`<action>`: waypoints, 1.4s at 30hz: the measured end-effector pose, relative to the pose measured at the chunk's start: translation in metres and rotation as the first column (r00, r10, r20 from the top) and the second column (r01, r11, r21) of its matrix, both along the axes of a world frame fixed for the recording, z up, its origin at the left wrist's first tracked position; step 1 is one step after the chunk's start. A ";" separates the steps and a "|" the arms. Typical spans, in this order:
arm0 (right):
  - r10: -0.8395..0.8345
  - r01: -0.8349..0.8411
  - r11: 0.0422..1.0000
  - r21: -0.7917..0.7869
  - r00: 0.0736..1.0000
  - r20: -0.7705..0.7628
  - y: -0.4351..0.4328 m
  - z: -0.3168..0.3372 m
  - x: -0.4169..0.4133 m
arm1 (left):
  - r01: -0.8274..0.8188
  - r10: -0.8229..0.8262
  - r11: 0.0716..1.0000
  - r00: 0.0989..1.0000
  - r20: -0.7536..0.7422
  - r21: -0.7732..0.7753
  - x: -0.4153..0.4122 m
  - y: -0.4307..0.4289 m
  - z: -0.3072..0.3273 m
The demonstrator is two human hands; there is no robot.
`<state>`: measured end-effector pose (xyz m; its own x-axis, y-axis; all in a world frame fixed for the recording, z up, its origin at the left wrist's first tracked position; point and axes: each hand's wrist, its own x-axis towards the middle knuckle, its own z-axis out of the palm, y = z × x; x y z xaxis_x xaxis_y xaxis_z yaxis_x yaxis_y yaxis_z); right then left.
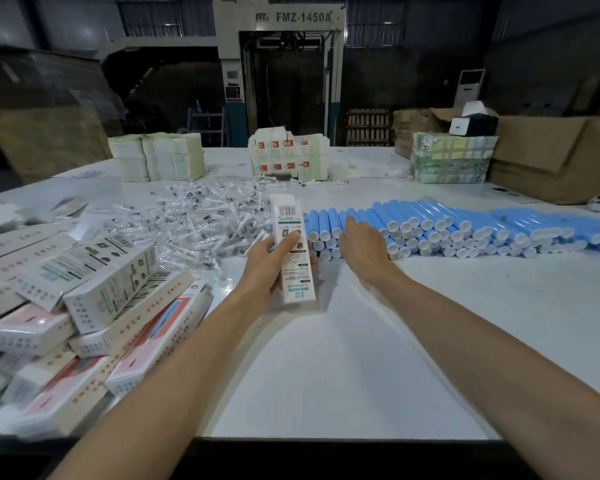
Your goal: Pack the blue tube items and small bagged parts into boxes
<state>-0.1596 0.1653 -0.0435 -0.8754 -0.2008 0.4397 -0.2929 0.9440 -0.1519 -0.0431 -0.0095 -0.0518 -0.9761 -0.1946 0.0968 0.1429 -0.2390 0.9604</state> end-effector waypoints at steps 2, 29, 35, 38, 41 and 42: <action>-0.009 0.008 0.998 -0.067 1.000 -0.011 0.000 -0.001 0.006 | 0.019 -0.019 1.000 1.000 -0.010 0.002 0.000 0.001 -0.001; 0.596 -0.259 0.086 -0.962 0.787 -0.159 0.036 0.091 0.058 | 0.211 -0.214 0.960 0.977 0.009 -0.186 0.017 0.010 0.006; 0.516 -0.270 0.378 -0.886 0.856 -0.040 0.023 0.103 0.066 | 0.224 -0.236 0.951 0.971 -0.029 -0.213 0.019 0.011 0.005; 0.508 -0.237 0.480 -0.845 0.860 0.047 0.024 0.103 0.065 | 0.202 -0.215 0.954 0.976 -0.039 -0.223 0.019 0.010 0.005; 0.526 -0.227 0.612 -0.758 0.832 0.176 0.028 0.103 0.064 | 0.205 -0.221 0.949 0.974 -0.040 -0.240 0.021 0.011 0.006; 0.536 -0.233 0.644 -0.729 0.817 0.212 0.030 0.102 0.064 | 0.211 -0.229 0.944 0.973 -0.041 -0.252 0.021 0.012 0.007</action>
<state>-0.0954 0.1952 0.0585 -0.9002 -0.3588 0.2467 -0.3794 0.3681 -0.8488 -0.0221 0.0023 -0.0450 -0.9812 0.0625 0.1828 0.1811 -0.0311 0.9830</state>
